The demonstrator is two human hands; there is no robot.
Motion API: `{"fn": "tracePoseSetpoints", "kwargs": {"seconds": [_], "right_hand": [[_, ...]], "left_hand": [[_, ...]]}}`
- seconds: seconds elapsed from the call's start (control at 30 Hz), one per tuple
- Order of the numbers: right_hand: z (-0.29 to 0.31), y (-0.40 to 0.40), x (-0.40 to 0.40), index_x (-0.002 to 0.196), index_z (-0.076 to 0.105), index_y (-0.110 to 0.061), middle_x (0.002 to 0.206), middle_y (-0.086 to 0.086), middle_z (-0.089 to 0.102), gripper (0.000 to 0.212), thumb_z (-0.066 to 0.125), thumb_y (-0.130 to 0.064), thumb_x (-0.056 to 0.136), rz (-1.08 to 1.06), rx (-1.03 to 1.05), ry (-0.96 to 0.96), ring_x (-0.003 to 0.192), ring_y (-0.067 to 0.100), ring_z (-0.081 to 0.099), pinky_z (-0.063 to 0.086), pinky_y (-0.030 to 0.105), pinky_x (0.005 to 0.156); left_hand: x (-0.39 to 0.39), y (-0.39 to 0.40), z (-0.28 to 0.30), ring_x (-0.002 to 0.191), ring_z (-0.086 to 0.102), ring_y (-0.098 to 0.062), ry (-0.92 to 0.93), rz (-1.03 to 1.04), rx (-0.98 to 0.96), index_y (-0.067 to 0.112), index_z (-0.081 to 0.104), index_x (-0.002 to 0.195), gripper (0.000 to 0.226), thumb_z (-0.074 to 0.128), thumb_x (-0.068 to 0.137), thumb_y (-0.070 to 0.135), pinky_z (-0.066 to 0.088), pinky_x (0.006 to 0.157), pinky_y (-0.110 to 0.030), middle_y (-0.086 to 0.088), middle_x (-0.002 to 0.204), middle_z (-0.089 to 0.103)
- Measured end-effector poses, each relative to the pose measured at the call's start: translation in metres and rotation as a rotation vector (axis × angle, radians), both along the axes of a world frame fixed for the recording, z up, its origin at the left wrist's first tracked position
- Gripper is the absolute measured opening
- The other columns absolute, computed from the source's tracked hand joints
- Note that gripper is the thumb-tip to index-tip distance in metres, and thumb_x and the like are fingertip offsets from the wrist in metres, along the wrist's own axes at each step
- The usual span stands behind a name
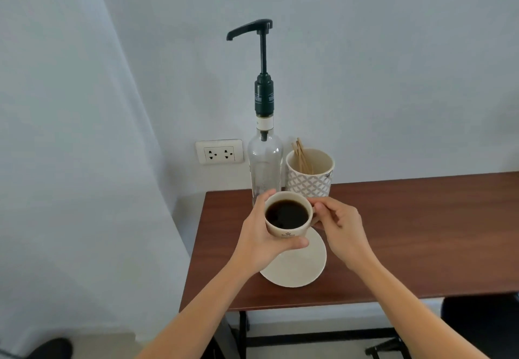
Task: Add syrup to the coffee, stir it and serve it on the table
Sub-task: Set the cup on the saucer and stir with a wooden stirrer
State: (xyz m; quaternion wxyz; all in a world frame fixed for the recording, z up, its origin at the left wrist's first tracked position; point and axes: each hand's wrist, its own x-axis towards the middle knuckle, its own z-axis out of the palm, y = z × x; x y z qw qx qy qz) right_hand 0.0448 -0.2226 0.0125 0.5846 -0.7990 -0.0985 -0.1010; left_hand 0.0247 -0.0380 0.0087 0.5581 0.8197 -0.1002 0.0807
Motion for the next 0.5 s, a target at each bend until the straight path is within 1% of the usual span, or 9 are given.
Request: {"fn": "tracePoseSetpoints", "kwargs": {"seconds": [0.17,0.33,0.5], "right_hand": [[-0.017,-0.005,-0.005,0.104,0.076,-0.024,0.089,-0.005,0.078,0.026,0.053,-0.012,0.101,-0.019,-0.033,0.035,0.081,0.015,0.074,0.059,0.047,0.085],[-0.027,-0.006,-0.008,0.102,0.075,-0.027,0.088,-0.006,0.079,0.027,0.054,-0.01,0.101,-0.01,-0.038,0.058,0.081,0.013,0.074,0.059,0.045,0.084],[-0.034,-0.004,-0.009,0.105,0.075,-0.026,0.092,-0.007,0.078,0.027,0.053,-0.01,0.101,0.005,-0.02,0.091,0.088,0.013,0.074,0.059,0.046,0.088]], "left_hand": [[-0.004,-0.005,-0.021,0.126,0.054,0.002,0.025,-0.029,0.017,0.041,0.039,0.134,0.097,0.098,0.059,0.026,0.041,0.101,-0.008,0.015,0.131,0.061],[-0.009,-0.005,-0.032,0.123,0.052,0.011,0.037,-0.031,0.021,0.046,0.039,0.129,0.093,0.098,0.061,0.021,0.038,0.097,-0.003,0.02,0.13,0.058],[-0.01,-0.002,-0.037,0.126,0.051,0.008,0.041,-0.039,0.03,0.044,0.04,0.132,0.095,0.098,0.06,0.025,0.039,0.098,-0.003,0.019,0.133,0.057]]}}
